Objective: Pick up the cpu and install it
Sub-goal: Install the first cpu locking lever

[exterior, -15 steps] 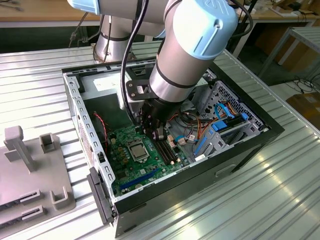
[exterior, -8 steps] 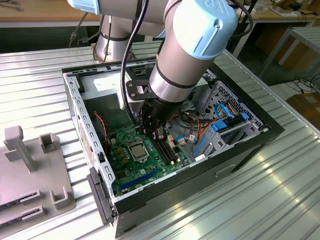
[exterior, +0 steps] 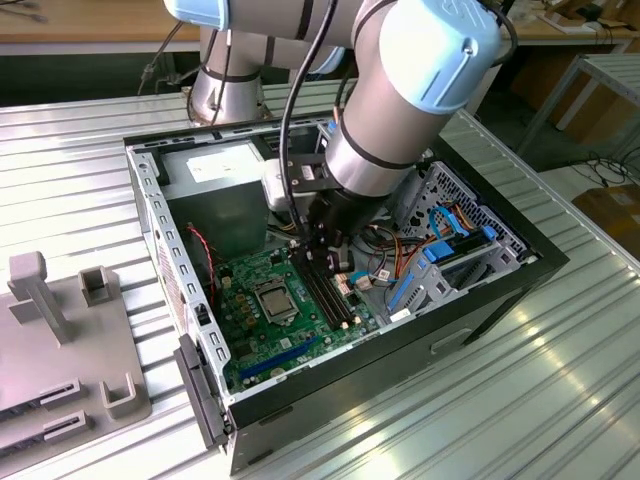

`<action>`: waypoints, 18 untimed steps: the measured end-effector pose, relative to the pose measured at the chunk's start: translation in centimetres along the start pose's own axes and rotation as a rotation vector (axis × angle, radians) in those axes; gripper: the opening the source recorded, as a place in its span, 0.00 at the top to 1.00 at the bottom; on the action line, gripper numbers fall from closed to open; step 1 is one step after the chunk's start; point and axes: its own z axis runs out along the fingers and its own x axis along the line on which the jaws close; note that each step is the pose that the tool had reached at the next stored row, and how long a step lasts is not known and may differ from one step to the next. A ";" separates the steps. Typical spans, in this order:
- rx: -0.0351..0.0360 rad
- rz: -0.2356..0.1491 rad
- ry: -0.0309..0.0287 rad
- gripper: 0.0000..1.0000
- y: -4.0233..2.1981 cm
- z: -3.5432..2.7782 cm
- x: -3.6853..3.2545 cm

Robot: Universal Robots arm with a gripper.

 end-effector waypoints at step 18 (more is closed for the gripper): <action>-0.0040 -0.016 0.0008 0.89 0.39 1.15 -3.33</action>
